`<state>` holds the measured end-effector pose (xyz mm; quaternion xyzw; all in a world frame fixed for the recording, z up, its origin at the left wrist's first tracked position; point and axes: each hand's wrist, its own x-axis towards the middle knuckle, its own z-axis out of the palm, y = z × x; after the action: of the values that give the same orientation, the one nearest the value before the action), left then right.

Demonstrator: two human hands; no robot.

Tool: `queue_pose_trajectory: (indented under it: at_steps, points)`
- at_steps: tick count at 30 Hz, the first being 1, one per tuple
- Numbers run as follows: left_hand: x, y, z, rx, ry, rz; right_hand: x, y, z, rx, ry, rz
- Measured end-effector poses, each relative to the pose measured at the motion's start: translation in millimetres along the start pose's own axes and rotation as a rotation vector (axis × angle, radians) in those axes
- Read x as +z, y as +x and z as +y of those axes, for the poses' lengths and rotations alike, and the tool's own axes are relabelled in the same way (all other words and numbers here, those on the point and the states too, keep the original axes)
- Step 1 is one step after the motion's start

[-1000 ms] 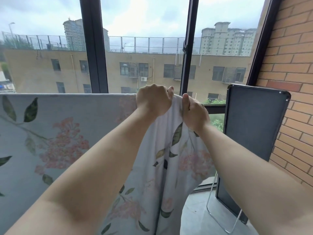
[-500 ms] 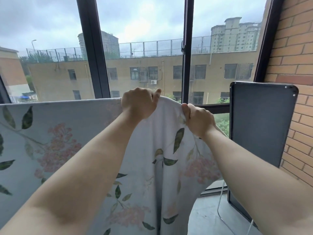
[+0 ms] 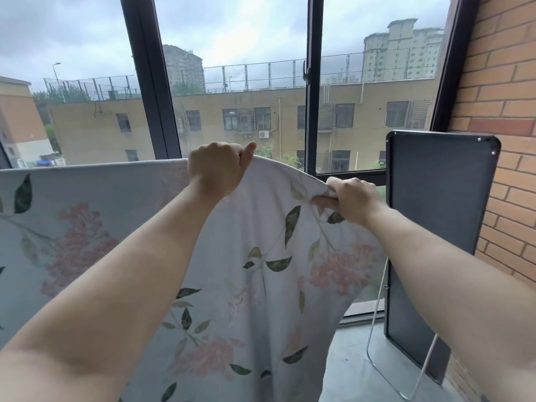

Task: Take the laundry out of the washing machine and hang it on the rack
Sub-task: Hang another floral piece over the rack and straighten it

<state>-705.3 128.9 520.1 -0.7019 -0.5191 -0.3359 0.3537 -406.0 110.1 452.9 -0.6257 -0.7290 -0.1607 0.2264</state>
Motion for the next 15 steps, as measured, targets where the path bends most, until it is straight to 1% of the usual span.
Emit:
queue_pose_trajectory:
  at_steps: [2, 4, 7, 12, 14, 15]
  points:
    - [-2.3, -0.7, 3.7, -0.008, -0.005, 0.019, -1.9, -9.2, 14.8, 0.076, 0.003, -0.149]
    - [-4.7, -0.9, 9.5, -0.03, -0.002, 0.03, -3.0, -17.5, 27.1, 0.123, -0.037, -0.23]
    - [-7.3, -3.4, 21.4, -0.055, -0.013, 0.031, -7.0, -25.9, 39.4, 0.197, -0.002, -0.233]
    - [-4.2, -8.6, 29.9, -0.083, -0.07, 0.035, -26.0, -31.4, 58.3, 0.34, 0.229, -0.237]
    - [-4.1, -9.8, 26.5, -0.096, -0.091, 0.033, -36.2, -37.5, 77.0, 0.403, 0.277, -0.233]
    - [-4.1, -10.2, 23.1, -0.102, -0.108, 0.035, -39.1, -40.4, 87.8, 0.433, 0.34, -0.235]
